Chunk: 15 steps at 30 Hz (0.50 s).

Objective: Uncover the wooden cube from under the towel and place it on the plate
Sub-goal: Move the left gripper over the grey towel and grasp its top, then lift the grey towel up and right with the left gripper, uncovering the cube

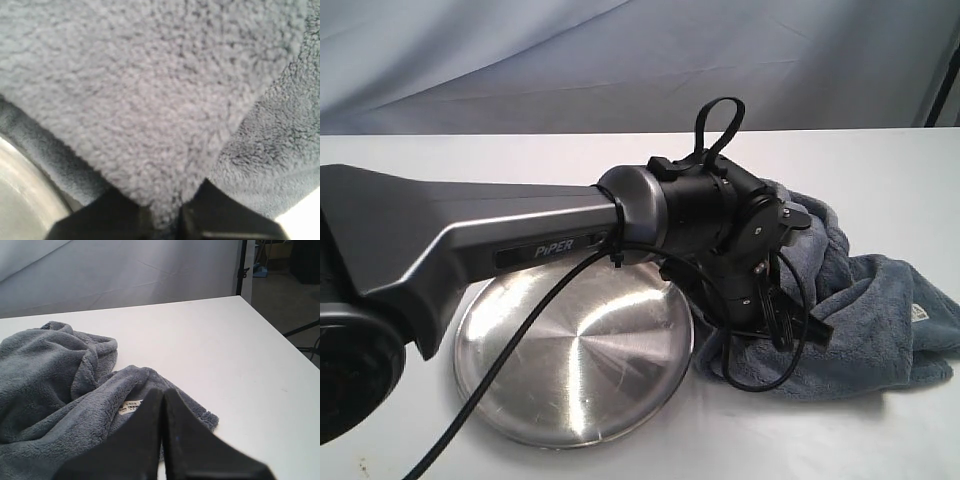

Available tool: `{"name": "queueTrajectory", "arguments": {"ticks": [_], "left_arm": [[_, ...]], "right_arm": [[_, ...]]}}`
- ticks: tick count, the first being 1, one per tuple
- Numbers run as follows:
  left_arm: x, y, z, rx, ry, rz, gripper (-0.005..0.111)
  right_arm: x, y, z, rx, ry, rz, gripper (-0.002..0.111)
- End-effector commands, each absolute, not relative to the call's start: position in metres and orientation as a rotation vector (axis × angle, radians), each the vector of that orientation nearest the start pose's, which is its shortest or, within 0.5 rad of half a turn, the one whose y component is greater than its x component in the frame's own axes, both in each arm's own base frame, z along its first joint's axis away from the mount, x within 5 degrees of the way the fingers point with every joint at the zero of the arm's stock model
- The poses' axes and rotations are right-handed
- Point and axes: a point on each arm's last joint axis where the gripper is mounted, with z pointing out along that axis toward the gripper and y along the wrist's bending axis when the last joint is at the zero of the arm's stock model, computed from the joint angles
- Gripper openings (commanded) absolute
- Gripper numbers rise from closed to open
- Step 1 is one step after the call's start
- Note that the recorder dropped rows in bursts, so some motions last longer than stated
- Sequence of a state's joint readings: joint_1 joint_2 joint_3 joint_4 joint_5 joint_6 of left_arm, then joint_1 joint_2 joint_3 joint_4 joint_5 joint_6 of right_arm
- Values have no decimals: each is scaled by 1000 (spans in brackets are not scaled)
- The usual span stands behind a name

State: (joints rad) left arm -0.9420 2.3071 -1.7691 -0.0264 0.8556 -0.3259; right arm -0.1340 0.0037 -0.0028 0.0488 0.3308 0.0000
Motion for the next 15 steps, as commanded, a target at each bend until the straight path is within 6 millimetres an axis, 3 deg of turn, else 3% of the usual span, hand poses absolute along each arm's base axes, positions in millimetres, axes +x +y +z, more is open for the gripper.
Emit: {"name": "queueTrajectory", "arguments": {"ticks": [1,8,15], "left_arm": [[277,-388,131,924,2790,-254,0],[274,-385,135,948,2811,-228,0],[276,-382,160,967,2733,-215,0]], "right_arm": [[53,-6,183,153,1808,-60,0],[53,-6,183,153,1808,-60,0],[53,-6,183,153,1808,-60,0]]}}
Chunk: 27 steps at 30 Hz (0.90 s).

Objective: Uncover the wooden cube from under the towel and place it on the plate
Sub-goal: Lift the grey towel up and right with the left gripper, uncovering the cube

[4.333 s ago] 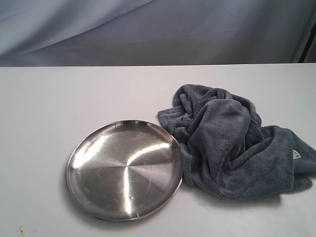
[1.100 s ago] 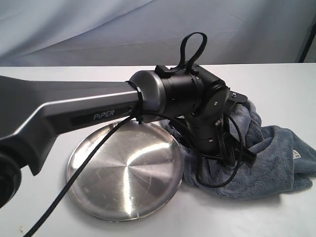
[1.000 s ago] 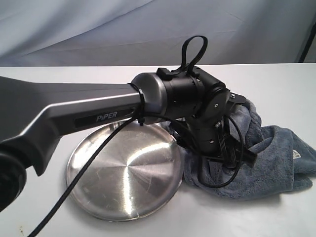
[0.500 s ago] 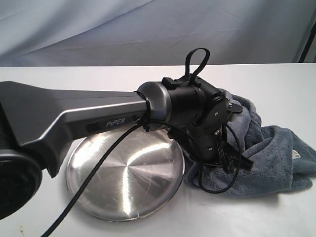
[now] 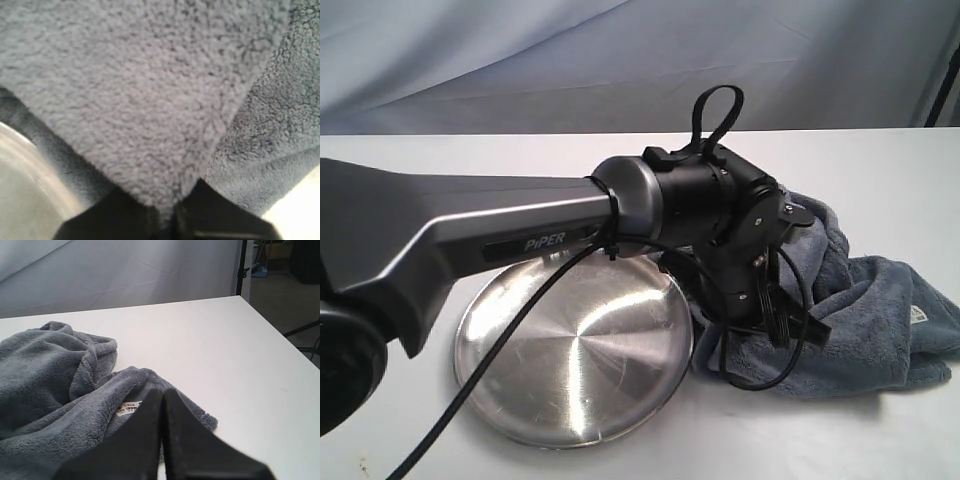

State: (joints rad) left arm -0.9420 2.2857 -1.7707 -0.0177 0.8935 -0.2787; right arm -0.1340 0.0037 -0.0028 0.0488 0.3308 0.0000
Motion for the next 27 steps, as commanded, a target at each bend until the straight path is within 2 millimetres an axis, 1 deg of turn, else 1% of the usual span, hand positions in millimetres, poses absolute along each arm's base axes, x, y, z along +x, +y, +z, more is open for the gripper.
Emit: {"name": "queueTrajectory", "arguments": {"ticks": [1,6,13,16,22,27], "left_arm": [[276,-381,166,965,2719,-221,0],[276,-379,194,953,2648,-253,0],[276,-378,233,909,2507,-360,0],[279,-378,245,905,2435,-372,0],[281,-379,258,893,2349,-403,0],[286,-380,264,918,2244,-366,0]], "right_arm": [[53,-6,183,153,1808,-60,0],[53,-6,183,153,1808,-60,0],[53,-6,183,153,1808,-60,0],[53,-6,183,153,1808,-60,0],[53,-6,183,153,1808,-60,0],[53,-6,183,153,1808,-60,0]]}}
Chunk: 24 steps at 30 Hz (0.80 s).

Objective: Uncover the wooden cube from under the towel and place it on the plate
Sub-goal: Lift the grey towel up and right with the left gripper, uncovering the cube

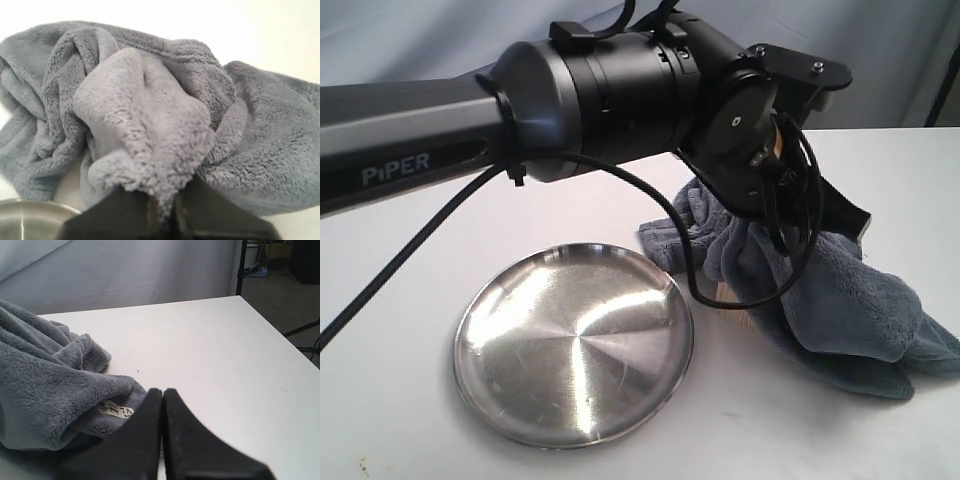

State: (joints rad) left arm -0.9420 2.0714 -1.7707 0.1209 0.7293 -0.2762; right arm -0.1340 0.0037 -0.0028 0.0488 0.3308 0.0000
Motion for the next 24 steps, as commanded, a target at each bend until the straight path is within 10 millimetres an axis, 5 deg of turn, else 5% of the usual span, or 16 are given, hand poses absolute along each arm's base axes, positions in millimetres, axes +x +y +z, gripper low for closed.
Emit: {"name": "queueTrajectory", "arguments": {"ticks": [1,12,21,24], "left_arm": [[287,-381,266,917,2226,-369,0],[294,-387,276,944,2040,-368,0],[298,-407,299,969,1622,-505,0],[302,-419,288,966,1509,-587,0]], "right_arm": [[53,-6,183,153,1808,-60,0],[53,-6,183,153,1808,-60,0],[53,-6,183,153,1808,-60,0],[53,-6,183,153,1808,-60,0]]}}
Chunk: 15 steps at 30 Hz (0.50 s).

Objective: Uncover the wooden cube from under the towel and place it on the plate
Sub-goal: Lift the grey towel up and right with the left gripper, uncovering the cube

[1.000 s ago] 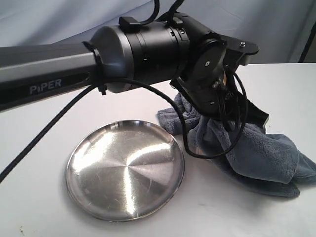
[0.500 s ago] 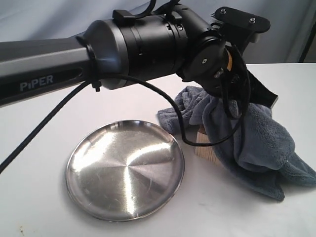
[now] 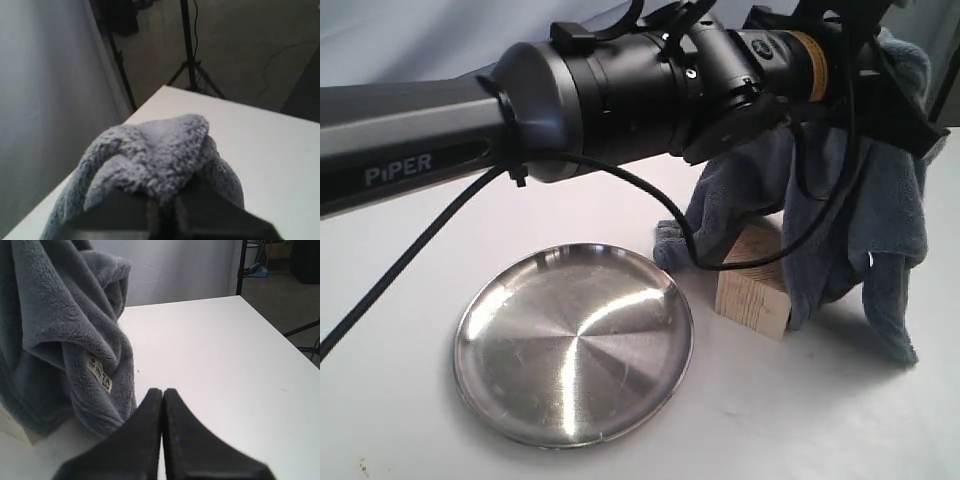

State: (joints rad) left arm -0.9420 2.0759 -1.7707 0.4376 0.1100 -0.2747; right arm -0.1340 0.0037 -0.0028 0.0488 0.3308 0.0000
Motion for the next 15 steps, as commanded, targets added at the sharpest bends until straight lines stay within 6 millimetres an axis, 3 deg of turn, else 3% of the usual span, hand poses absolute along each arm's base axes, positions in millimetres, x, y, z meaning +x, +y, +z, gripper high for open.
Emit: {"name": "queueTrajectory", "arguments": {"ticks": [1,5,9,15], "left_arm": [[302,-421,283,968,1499,-598,0],[304,-437,257,1020,1347,-636,0],[315,-446,256,1036,1234,-536,0],[343,-451,252,983,1214,-494,0]], "right_arm": [[53,-6,183,153,1808,-60,0],[53,-6,183,151,1808,-59,0],[53,-6,183,151,1808,-59,0],[53,-6,183,151,1808,-59,0]]}}
